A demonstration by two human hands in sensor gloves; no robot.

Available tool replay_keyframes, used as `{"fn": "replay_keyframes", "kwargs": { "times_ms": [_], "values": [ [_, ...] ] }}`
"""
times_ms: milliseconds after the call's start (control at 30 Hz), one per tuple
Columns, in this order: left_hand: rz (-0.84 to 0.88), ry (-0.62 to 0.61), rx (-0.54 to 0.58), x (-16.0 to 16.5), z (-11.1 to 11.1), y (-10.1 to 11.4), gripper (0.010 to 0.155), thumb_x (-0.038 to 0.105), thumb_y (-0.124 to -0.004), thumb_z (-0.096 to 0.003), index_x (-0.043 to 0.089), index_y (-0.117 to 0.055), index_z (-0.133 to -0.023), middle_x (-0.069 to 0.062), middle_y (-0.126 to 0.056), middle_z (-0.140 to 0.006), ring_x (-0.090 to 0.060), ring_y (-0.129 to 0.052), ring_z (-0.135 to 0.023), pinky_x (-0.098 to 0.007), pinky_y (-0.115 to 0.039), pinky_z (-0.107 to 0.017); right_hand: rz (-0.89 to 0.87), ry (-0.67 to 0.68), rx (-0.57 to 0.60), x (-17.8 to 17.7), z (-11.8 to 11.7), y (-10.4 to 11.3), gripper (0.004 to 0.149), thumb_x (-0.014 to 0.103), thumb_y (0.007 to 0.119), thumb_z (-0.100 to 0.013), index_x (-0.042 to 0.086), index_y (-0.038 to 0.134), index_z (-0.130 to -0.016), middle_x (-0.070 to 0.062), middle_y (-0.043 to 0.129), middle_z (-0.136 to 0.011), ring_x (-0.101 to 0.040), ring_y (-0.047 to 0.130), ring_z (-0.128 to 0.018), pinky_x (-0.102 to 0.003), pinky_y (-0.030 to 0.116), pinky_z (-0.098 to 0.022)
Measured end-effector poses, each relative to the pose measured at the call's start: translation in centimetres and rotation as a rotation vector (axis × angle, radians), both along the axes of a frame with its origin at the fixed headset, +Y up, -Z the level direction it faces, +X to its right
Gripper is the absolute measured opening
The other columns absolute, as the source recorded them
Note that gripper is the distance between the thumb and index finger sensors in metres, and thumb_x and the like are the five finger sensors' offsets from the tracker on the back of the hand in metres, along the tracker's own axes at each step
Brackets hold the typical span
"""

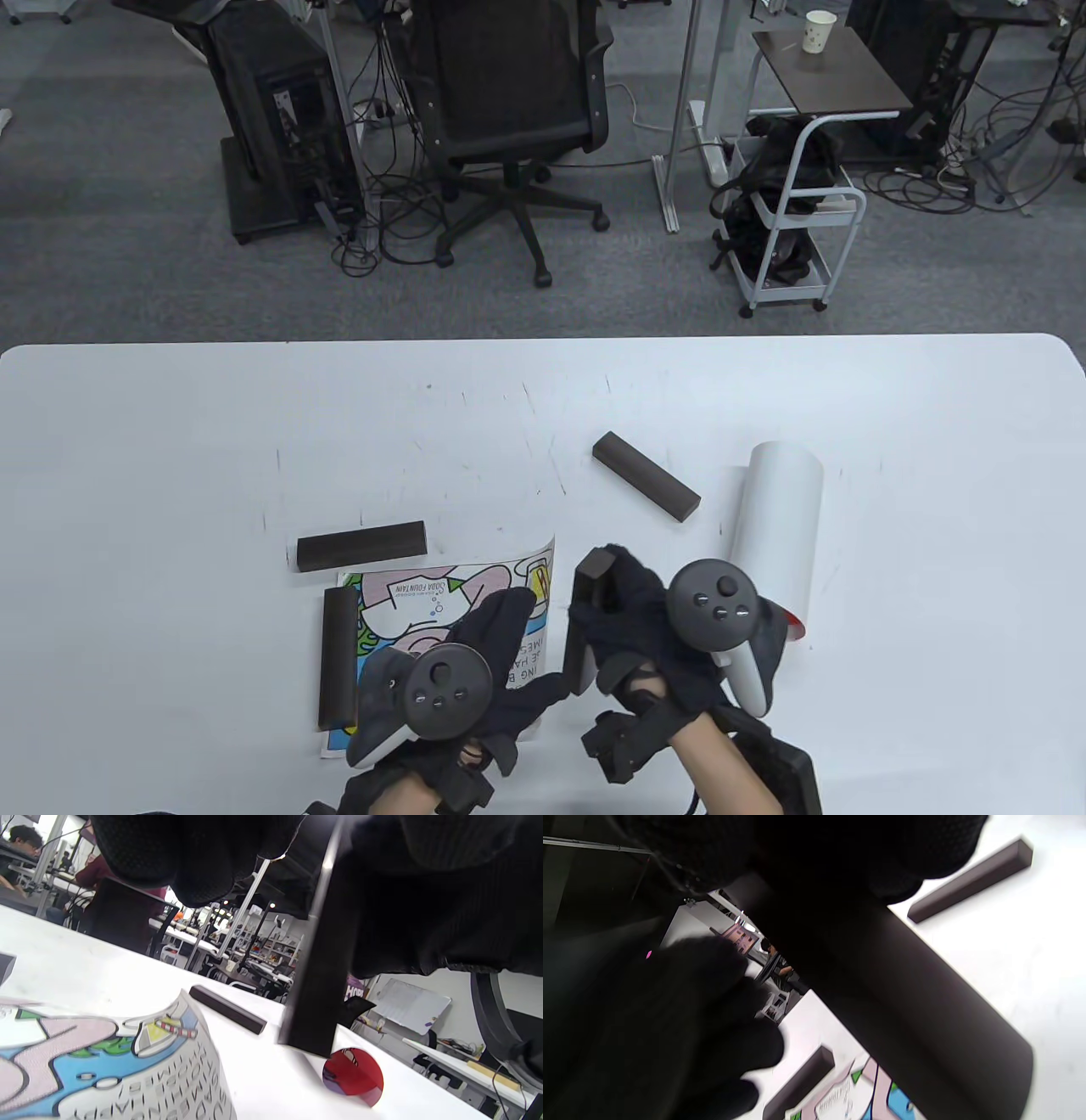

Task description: Unroll posters and secure with paperweights

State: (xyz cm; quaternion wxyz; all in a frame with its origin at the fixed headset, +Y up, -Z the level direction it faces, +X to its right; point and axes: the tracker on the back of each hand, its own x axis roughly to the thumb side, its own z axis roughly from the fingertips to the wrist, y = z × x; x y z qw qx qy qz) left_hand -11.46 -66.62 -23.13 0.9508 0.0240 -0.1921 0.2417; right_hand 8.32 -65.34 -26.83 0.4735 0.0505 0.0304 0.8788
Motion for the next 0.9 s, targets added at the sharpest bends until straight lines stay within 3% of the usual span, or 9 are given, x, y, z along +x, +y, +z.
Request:
{"fn": "replay_keyframes", "kwargs": {
  "times_ms": [133, 233, 300, 433, 533, 600, 667, 767, 900],
  "values": [
    [0.025, 0.042, -0.017, 0.7, 0.0, -1.5, 0.078, 0.060, -0.079, -0.0396, 0.012, -0.064, -0.100, -0.016, -0.078, -0.094, -0.028, -0.098, -0.076, -0.046, -0.085, -0.052, -0.003, 0.010, 0.001, -1.3, 0.5, -1.3, 0.076, 0.048, 0.078, -0.038, 0.006, 0.047, -0.094, -0.019, 0.067, -0.089, -0.040, 0.082, -0.069, -0.047, 0.073, -0.048],
    [0.047, 0.125, 0.013, 0.7, -0.4, -2.0, 0.062, 0.050, -0.081, -0.0423, 0.014, -0.072, -0.092, -0.011, -0.087, -0.084, -0.020, -0.104, -0.066, -0.041, -0.090, -0.047, 0.008, 0.021, -0.007, -1.6, 0.7, -1.8, 0.076, 0.048, 0.078, -0.038, 0.006, 0.047, -0.094, -0.019, 0.067, -0.088, -0.040, 0.082, -0.069, -0.047, 0.074, -0.047],
    [0.093, 0.105, -0.022, 0.9, -0.7, -2.5, 0.061, 0.047, -0.082, -0.0426, 0.011, -0.074, -0.091, -0.012, -0.089, -0.081, -0.020, -0.106, -0.063, -0.040, -0.091, -0.045, 0.043, 0.014, -0.009, -1.7, 0.6, -1.9, 0.076, 0.048, 0.078, -0.039, 0.006, 0.046, -0.093, -0.019, 0.066, -0.088, -0.040, 0.081, -0.069, -0.047, 0.073, -0.048],
    [0.069, 0.113, 0.063, 1.4, -1.0, -3.0, 0.061, 0.049, -0.081, -0.0426, 0.011, -0.074, -0.090, -0.011, -0.090, -0.080, -0.018, -0.107, -0.063, -0.039, -0.093, -0.045, 0.049, -0.040, -0.012, -1.5, 0.5, -2.0, 0.076, 0.048, 0.078, -0.039, 0.005, 0.046, -0.093, -0.020, 0.067, -0.087, -0.041, 0.082, -0.067, -0.045, 0.075, -0.046],
    [0.067, 0.128, 0.062, 1.8, -1.3, -2.9, 0.062, 0.049, -0.082, -0.0426, 0.011, -0.073, -0.091, -0.012, -0.089, -0.081, -0.019, -0.107, -0.064, -0.040, -0.092, -0.045, 0.039, -0.027, -0.048, -1.5, 0.3, -2.5, 0.076, 0.049, 0.077, -0.039, 0.004, 0.046, -0.092, -0.020, 0.067, -0.087, -0.040, 0.084, -0.066, -0.044, 0.076, -0.045],
    [0.062, 0.127, 0.068, 1.7, -1.6, -2.8, 0.061, 0.048, -0.082, -0.0432, 0.011, -0.073, -0.090, -0.012, -0.090, -0.080, -0.019, -0.107, -0.063, -0.039, -0.093, -0.045, 0.050, -0.005, -0.024, -1.3, 0.0, -2.5, 0.073, 0.045, 0.078, -0.040, 0.005, 0.046, -0.093, -0.019, 0.068, -0.087, -0.038, 0.084, -0.067, -0.045, 0.076, -0.046],
    [0.086, 0.135, 0.037, 1.1, -2.1, -2.7, 0.060, 0.045, -0.081, -0.0432, 0.010, -0.073, -0.091, -0.012, -0.089, -0.081, -0.020, -0.107, -0.064, -0.040, -0.093, -0.045, 0.043, 0.063, -0.015, -0.8, -0.2, -2.3, 0.073, 0.051, 0.075, -0.043, 0.007, 0.047, -0.095, -0.018, 0.067, -0.090, -0.040, 0.080, -0.073, -0.050, 0.071, -0.053],
    [0.156, 0.178, -0.035, -0.8, -3.3, -2.2, 0.060, 0.043, -0.082, -0.0428, 0.009, -0.074, -0.091, -0.014, -0.090, -0.080, -0.022, -0.108, -0.062, -0.041, -0.092, -0.044, 0.022, 0.134, 0.048, 0.6, -0.5, -2.3, 0.078, 0.055, 0.075, -0.043, 0.013, 0.043, -0.100, -0.018, 0.054, -0.102, -0.047, 0.060, -0.090, -0.058, 0.056, -0.066],
    [0.292, 0.261, -0.188, -3.9, -5.7, -2.0, 0.061, 0.042, -0.080, -0.0434, 0.005, -0.073, -0.092, -0.015, -0.091, -0.079, -0.023, -0.109, -0.060, -0.040, -0.093, -0.042, -0.006, 0.217, 0.105, 2.2, -0.8, -3.1, 0.082, 0.058, 0.074, -0.042, 0.019, 0.034, -0.103, -0.014, 0.040, -0.111, -0.048, 0.041, -0.100, -0.064, 0.043, -0.072]
  ]
}}
